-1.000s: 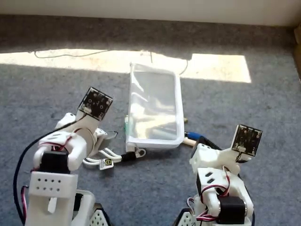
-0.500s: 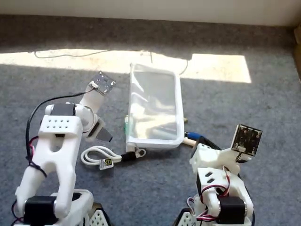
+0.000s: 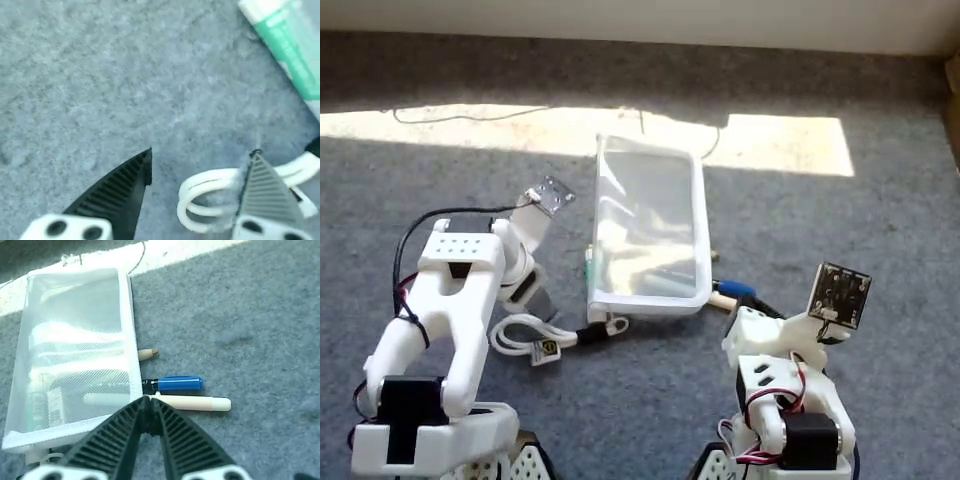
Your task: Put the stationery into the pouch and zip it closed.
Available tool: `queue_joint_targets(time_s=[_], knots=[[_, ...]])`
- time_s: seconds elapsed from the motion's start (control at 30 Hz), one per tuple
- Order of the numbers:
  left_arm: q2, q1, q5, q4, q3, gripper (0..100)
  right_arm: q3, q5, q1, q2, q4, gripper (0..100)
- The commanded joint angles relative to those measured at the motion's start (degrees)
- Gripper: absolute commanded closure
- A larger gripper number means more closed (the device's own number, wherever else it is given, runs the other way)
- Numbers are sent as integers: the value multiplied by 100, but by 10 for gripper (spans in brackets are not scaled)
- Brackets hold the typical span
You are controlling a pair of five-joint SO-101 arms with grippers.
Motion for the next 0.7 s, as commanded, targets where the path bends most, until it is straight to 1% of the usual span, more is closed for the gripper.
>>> queue_joint_targets(time_s=[0.0, 0.13, 0.4, 0.47, 0.57, 0.67], knots=[[-31, 567, -378, 941, -268, 808, -66, -62, -48, 4, 4, 994], [13, 1226, -281, 1398, -233, 814, -66, -62, -48, 4, 4, 994], [-31, 2501, 1407, 1398, -277, 814, -66, -62, -48, 4, 4, 994], [-31, 2818, 1793, 1275, -286, 814, -66, -62, -48, 4, 4, 994], [-40, 3116, 2251, 1178, -338, 814, -66, -62, -48, 4, 4, 994], [-40, 3160, 2470, 1222, -673, 814, -66, -62, -48, 4, 4, 994]])
